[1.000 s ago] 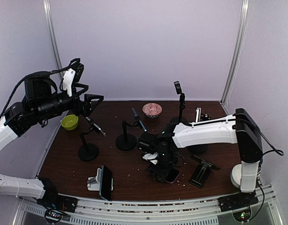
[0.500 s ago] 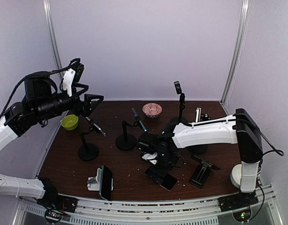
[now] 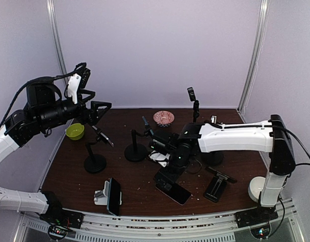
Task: Remove the phone from the phone stand
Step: Adjust the phone at the corner of the board.
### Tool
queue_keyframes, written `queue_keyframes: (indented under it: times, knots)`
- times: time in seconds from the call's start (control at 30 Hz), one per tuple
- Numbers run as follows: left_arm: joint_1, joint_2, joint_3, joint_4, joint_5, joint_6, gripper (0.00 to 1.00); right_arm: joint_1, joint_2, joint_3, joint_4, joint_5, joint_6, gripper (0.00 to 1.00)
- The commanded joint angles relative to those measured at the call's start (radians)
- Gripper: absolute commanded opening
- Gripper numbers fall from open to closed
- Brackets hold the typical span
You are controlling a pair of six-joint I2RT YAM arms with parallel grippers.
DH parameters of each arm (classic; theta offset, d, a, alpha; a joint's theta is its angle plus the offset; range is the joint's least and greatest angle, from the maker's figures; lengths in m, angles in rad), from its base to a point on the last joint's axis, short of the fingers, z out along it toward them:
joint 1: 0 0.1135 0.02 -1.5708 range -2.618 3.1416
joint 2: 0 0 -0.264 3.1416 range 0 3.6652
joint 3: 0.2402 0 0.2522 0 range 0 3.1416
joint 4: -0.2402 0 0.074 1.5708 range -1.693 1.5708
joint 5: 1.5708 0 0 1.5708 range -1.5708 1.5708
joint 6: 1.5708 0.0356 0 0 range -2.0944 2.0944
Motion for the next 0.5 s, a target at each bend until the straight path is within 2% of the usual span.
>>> queue_keyframes:
  times: [0.0,0.3,0.47]
  knots:
    - [0.007,0.000,0.006,0.007,-0.014,0.013,0.94,0.003,-0.087,-0.024,0.065,0.029,-0.011,1.00]
    - [0.007,-0.002,0.012,0.000,-0.008,0.013,0.94,0.003,-0.265,-0.135,0.150,0.104,-0.009,0.99]
    - [0.007,-0.001,0.015,-0.004,-0.004,0.012,0.94,0.004,-0.347,-0.177,0.155,0.194,0.017,1.00]
